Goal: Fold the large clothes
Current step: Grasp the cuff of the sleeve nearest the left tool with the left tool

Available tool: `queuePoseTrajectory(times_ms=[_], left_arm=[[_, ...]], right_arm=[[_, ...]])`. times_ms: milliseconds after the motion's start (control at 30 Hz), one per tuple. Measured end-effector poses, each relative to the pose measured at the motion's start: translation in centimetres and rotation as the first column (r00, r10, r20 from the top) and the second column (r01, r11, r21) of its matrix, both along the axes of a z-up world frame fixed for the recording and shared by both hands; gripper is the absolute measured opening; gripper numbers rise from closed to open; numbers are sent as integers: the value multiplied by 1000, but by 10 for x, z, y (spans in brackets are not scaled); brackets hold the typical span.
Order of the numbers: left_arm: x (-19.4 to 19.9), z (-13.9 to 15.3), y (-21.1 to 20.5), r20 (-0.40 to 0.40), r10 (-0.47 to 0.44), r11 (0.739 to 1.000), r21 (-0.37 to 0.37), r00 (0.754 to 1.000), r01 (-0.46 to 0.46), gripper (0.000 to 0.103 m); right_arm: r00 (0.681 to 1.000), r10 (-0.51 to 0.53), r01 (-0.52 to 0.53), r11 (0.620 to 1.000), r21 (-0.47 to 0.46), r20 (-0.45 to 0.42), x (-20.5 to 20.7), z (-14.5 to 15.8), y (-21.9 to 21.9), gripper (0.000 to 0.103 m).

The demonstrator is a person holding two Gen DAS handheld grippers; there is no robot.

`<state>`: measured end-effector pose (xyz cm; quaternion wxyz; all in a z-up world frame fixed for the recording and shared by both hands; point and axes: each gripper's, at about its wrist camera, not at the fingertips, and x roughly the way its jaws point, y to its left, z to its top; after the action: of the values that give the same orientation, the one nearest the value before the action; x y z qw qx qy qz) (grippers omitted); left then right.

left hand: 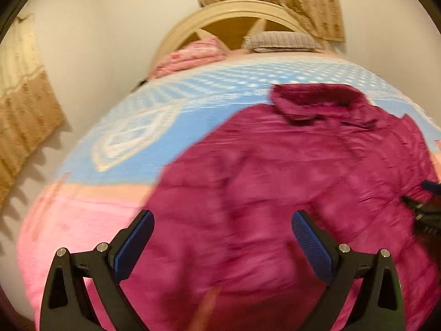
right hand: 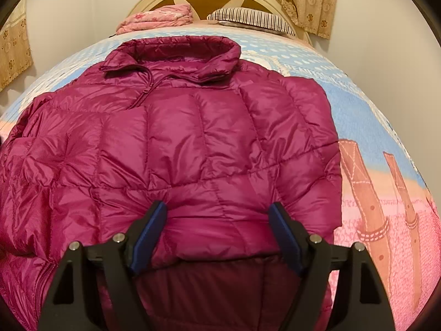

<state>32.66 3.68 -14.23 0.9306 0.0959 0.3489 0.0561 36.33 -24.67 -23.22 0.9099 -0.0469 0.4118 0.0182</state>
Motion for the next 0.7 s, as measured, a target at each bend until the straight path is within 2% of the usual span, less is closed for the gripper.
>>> queuePoseTrajectory(times_ms=[133, 267, 367, 533, 700], left_arm=[[-21, -3, 57, -6, 101, 994, 36, 995, -101, 100], [-47, -15, 113, -40, 213, 977, 31, 976, -211, 100], [-65, -19, 137, -51, 248, 969, 7, 967, -248, 100], [-91, -26, 150, -76, 258, 963, -56, 963, -262, 100], [-111, -30, 144, -119, 237, 955, -157, 964, -254, 100]], right_arm=[[1000, -2, 2, 1000, -2, 3, 0, 1, 1, 80], [1000, -3, 3, 1000, -3, 4, -1, 0, 1, 80], [1000, -3, 3, 1000, -5, 4, 0, 0, 1, 81], [1000, -8, 8, 1000, -14, 10, -3, 2, 1, 82], [1000, -14, 14, 1000, -19, 12, -4, 2, 1, 84]])
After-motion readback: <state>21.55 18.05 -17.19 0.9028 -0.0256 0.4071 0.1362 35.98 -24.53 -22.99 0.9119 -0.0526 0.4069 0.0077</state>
